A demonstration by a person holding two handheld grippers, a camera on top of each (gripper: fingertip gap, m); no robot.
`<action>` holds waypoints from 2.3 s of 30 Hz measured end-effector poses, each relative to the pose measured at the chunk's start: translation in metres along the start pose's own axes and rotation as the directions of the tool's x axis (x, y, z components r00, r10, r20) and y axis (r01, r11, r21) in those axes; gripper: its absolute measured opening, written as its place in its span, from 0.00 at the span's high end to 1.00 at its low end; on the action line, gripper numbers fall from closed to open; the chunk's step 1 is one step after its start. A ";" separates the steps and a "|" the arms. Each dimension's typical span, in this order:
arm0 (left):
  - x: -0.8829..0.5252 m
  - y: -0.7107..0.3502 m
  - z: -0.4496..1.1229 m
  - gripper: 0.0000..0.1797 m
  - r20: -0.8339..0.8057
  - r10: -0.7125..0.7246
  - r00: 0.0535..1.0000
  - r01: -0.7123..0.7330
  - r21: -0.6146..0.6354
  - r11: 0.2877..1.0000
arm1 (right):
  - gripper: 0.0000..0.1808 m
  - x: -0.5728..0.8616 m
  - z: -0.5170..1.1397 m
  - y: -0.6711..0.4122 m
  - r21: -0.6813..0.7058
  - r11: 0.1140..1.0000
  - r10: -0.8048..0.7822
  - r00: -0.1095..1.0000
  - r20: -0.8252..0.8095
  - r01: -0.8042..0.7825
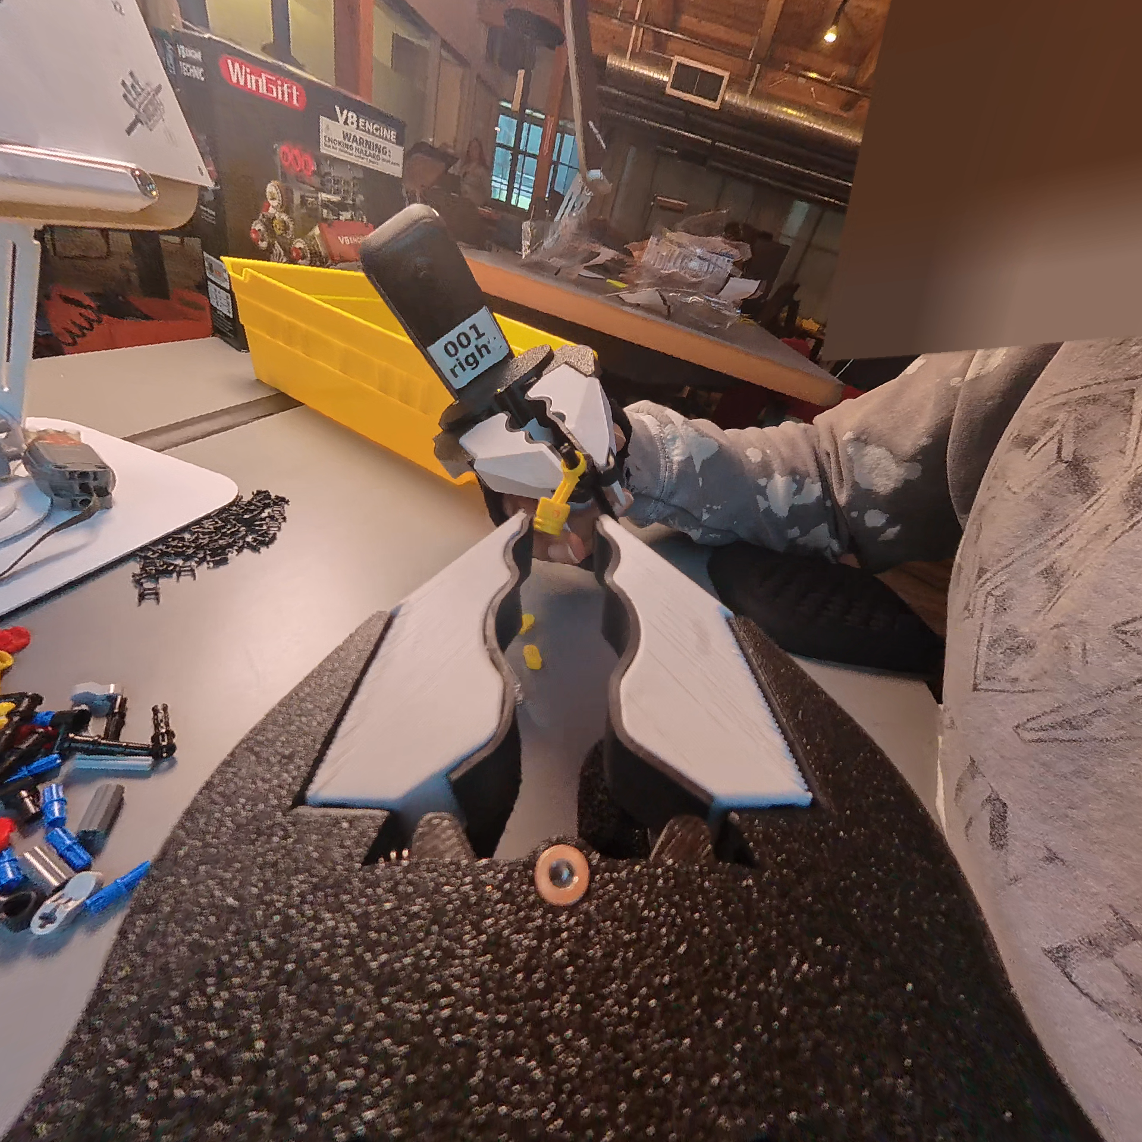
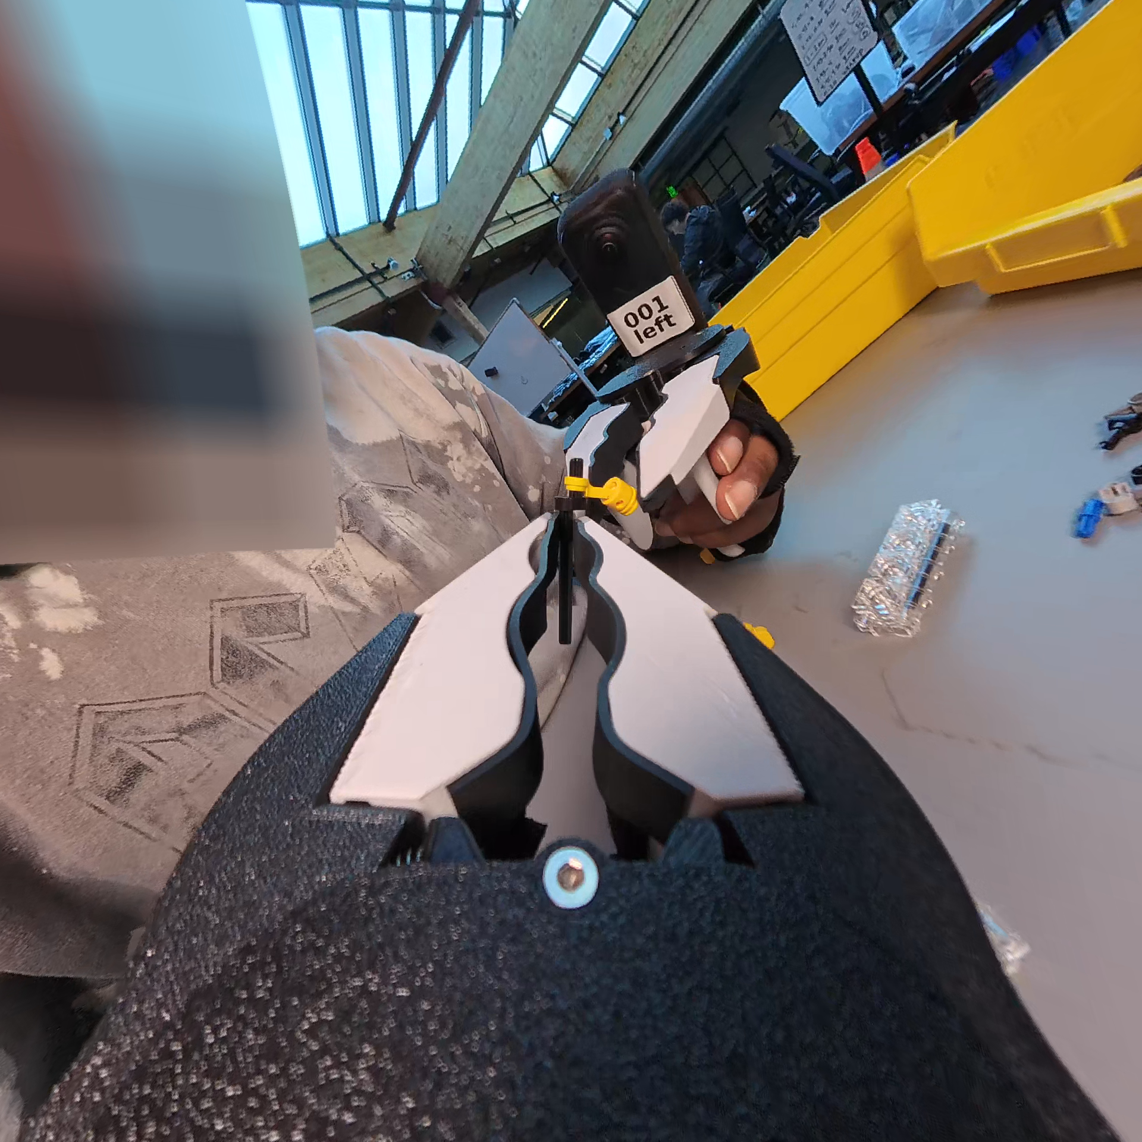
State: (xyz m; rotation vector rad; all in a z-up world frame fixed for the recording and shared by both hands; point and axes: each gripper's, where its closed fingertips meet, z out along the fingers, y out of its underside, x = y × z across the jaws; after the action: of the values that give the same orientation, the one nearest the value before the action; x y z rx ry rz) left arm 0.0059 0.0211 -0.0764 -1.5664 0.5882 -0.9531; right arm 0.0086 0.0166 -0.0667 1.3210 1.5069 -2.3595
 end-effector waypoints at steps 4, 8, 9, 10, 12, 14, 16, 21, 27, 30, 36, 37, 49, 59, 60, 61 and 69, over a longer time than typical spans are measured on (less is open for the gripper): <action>0.007 -0.012 -0.006 0.96 -0.015 0.014 1.000 -0.013 0.037 0.999 | 0.99 -0.010 0.007 -0.008 0.045 0.999 -0.004 1.000 -0.009 0.005; 0.017 -0.025 -0.012 0.96 -0.055 0.004 0.998 0.000 0.081 0.997 | 0.98 -0.018 0.013 -0.012 0.112 0.994 -0.001 1.000 -0.011 0.002; 0.019 -0.027 -0.013 0.96 -0.060 0.008 0.998 -0.003 0.087 0.996 | 0.99 -0.020 0.014 -0.013 0.129 0.992 -0.001 1.000 -0.011 0.002; 0.021 -0.029 -0.013 0.96 -0.065 0.011 0.998 -0.004 0.093 0.996 | 0.98 -0.021 0.015 -0.014 0.147 0.989 0.000 1.000 -0.013 0.002; 0.025 -0.032 -0.015 0.96 -0.079 0.012 0.997 -0.004 0.103 0.995 | 0.98 -0.022 0.016 -0.014 0.173 0.985 -0.002 1.000 -0.026 0.007; 0.026 -0.034 -0.016 0.96 -0.078 0.014 0.997 -0.006 0.109 0.994 | 0.98 -0.023 0.017 -0.014 0.195 0.981 -0.007 0.999 -0.038 0.015; 0.027 -0.035 -0.016 0.96 -0.081 0.014 0.997 -0.005 0.110 0.994 | 0.98 -0.024 0.019 -0.014 0.216 0.976 -0.009 0.999 -0.037 0.017; 0.028 -0.035 -0.015 0.96 -0.088 -0.009 0.996 0.020 0.120 0.993 | 0.98 -0.025 0.018 -0.014 0.252 0.967 -0.010 0.999 -0.043 0.021; 0.025 -0.031 -0.013 0.96 -0.080 -0.028 0.996 0.037 0.117 0.992 | 0.98 -0.021 0.015 -0.012 0.264 0.965 0.002 0.999 -0.044 0.010; 0.023 -0.028 -0.012 0.96 -0.075 -0.035 0.997 0.043 0.109 0.993 | 0.98 -0.019 0.014 -0.010 0.254 0.967 -0.002 0.998 -0.060 0.017; 0.019 -0.018 -0.008 0.94 -0.076 -0.050 0.996 0.056 0.076 0.996 | 0.98 -0.008 0.013 0.000 0.181 0.981 -0.038 0.988 -0.153 0.065; 0.019 -0.016 -0.007 0.94 -0.077 -0.056 0.996 0.061 0.073 0.995 | 0.98 -0.007 0.013 0.001 0.171 0.983 -0.044 0.986 -0.164 0.072; 0.012 -0.005 -0.006 0.98 -0.087 -0.084 0.993 0.089 0.049 0.995 | 0.98 0.003 0.012 0.015 0.073 0.991 -0.095 0.968 -0.234 0.115; 0.007 -0.001 -0.008 0.99 -0.104 -0.115 0.988 0.120 0.046 0.992 | 0.98 0.002 0.008 0.013 0.094 0.988 -0.099 0.973 -0.209 0.120; 0.007 -0.001 -0.007 0.99 -0.104 -0.117 0.988 0.122 0.045 0.991 | 0.98 0.002 0.008 0.013 0.093 0.988 -0.099 0.973 -0.209 0.121; 0.007 0.000 -0.007 0.99 -0.105 -0.119 0.987 0.124 0.044 0.991 | 0.98 0.002 0.008 0.013 0.094 0.988 -0.099 0.973 -0.209 0.121; 0.003 0.003 -0.008 1.00 -0.102 -0.128 0.987 0.132 0.034 0.991 | 0.98 0.006 0.006 0.015 0.091 0.990 -0.087 0.974 -0.211 0.108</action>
State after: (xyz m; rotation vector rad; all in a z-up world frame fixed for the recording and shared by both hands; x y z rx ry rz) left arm 0.0014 0.0132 -0.0783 -1.5422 0.5372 -1.1402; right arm 0.0081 0.0068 -0.0806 1.5955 1.5554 -2.4553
